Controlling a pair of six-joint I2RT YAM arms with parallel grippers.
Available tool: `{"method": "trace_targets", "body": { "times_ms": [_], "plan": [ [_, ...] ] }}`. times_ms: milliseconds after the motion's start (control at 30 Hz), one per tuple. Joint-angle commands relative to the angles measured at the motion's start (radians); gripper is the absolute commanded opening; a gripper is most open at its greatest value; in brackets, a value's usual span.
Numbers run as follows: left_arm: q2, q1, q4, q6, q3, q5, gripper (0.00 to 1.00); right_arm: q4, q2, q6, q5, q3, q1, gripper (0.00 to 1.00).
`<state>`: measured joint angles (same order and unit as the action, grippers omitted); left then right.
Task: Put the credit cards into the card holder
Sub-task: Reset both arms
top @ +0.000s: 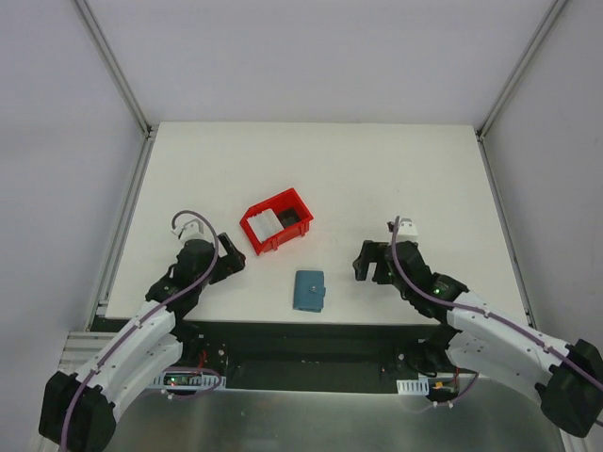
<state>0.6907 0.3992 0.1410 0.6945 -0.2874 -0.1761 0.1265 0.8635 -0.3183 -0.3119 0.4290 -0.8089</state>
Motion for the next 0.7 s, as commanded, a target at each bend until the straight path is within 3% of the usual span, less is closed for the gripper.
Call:
{"method": "trace_targets", "body": {
  "times_ms": [0, 333, 533, 667],
  "plan": [
    [-0.060, -0.016, 0.046, 0.013, 0.004, 0.046, 0.99, 0.080, -0.101, -0.041, -0.082, -0.007, 0.069, 0.96],
    [-0.033, -0.014, 0.117, 0.007, -0.042, -0.049, 0.99, 0.197, -0.141, 0.008, -0.203, 0.027, 0.143, 0.96],
    [-0.072, -0.014, 0.120, 0.016, -0.045, -0.147, 0.99, 0.205, -0.136, 0.097, -0.355, 0.039, 0.171, 0.96],
    [-0.114, -0.014, 0.121, 0.040, -0.035, -0.189, 0.99, 0.174, -0.132, 0.120, -0.303, 0.039, 0.237, 0.96]
  ]
}}
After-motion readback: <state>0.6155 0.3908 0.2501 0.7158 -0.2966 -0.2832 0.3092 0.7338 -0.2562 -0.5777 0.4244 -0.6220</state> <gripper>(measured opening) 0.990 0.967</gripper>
